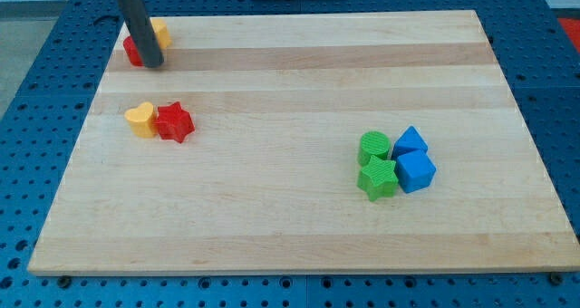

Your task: Separate yellow heart and red star

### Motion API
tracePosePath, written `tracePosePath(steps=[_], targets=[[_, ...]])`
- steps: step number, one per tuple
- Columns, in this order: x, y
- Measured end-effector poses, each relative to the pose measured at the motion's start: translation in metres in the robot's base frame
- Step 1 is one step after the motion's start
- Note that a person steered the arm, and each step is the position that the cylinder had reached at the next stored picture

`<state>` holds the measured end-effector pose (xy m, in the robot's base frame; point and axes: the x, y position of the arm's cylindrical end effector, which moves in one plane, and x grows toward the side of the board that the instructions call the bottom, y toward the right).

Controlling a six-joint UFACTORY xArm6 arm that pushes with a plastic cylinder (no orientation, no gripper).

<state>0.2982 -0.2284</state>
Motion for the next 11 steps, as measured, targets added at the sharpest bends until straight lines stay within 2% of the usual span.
tracePosePath(steps=[1, 2, 3, 4, 5, 6, 8, 10, 11], targets=[[0.021, 0.0], [0.038, 0.05], [0.044, 0.143], [0.095, 0.179], [0.166, 0.171], [0.192, 0.112], [0.172, 0.004], [0.104, 0.001], [0.122, -0.006]])
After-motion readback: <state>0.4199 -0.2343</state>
